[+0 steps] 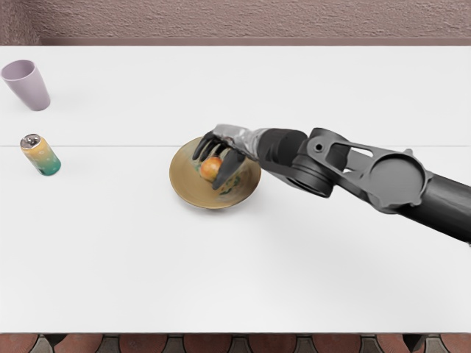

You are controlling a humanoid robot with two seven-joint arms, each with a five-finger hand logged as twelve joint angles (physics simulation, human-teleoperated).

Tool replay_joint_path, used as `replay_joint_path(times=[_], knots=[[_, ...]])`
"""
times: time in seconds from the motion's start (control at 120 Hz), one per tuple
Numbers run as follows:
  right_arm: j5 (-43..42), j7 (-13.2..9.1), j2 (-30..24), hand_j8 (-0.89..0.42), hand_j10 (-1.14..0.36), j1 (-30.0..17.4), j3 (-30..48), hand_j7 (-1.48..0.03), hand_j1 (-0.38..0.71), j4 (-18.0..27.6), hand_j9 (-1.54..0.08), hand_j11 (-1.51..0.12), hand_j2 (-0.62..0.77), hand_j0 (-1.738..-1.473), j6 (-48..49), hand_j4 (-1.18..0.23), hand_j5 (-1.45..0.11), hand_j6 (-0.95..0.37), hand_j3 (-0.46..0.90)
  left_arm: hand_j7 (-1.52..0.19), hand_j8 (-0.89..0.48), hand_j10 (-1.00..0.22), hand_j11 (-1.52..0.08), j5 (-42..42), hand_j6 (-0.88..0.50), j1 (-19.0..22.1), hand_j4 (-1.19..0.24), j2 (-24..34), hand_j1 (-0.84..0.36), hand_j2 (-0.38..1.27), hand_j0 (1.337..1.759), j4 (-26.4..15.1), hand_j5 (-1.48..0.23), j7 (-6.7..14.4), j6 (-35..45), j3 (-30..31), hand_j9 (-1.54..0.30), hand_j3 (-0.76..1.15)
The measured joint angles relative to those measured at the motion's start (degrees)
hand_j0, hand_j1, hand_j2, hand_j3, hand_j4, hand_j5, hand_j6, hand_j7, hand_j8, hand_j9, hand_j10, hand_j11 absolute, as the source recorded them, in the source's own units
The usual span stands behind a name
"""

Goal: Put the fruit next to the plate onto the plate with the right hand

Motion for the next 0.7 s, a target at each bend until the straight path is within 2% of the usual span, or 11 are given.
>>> replay_joint_path(times=[0.117, 0.258, 0.375, 0.525, 0.7], knots=[[0.0, 0.0, -2.3, -0.18, -0.23, 0.0, 3.3, -0.39, -0.04, 0.8, -0.4, -0.4, 0.09, -1.657, 0.0, -0.29, -0.42, -0.22, 0.0, 0.0, 0.0, 0.0, 0.0, 0.0, 0.0, 0.0, 0.0, 0.0, 0.35, 0.0, 1.658, 0.0, 0.0, 0.0, 0.0, 0.0, 0.0, 0.0], [3.6, 0.0, -7.5, -0.11, -0.13, -2.3, 11.2, -0.22, -0.17, 5.5, -0.22, -0.22, 0.04, -1.658, 5.2, -0.16, -0.23, -0.13, 0.0, 0.0, 0.0, 0.0, 0.0, 0.0, 0.0, 0.0, 0.0, 0.0, 0.35, 0.0, 1.658, 0.0, 0.0, 0.0, 0.0, 0.0, 0.0, 0.0], [7.8, 0.0, -10.6, -0.08, -0.09, -7.7, 21.7, -0.14, -0.23, 9.3, -0.15, -0.15, 0.02, -1.658, 15.4, -0.11, -0.15, -0.09, 0.0, 0.0, 0.0, 0.0, 0.0, 0.0, 0.0, 0.0, 0.0, 0.0, 0.35, 0.0, 1.658, 0.0, 0.0, 0.0, 0.0, 0.0, 0.0, 0.0], [12.9, 0.0, -11.9, -0.06, -0.06, -15.8, 33.9, -0.09, -0.27, 10.8, -0.09, -0.09, 0.01, -1.658, 28.8, -0.07, -0.1, -0.06, 0.0, 0.0, 0.0, 0.0, 0.0, 0.0, 0.0, 0.0, 0.0, 0.0, 0.35, 0.0, 1.658, 0.0, 0.0, 0.0, 0.0, 0.0, 0.0, 0.0], [16.4, 0.0, -12.1, -0.04, -0.05, -25.1, 45.0, -0.07, -0.29, 11.2, -0.07, -0.07, 0.0, -1.658, 34.5, -0.05, -0.07, -0.05, 0.0, 0.0, 0.0, 0.0, 0.0, 0.0, 0.0, 0.0, 0.0, 0.0, 0.35, 0.0, 1.658, 0.0, 0.0, 0.0, 0.0, 0.0, 0.0, 0.0]])
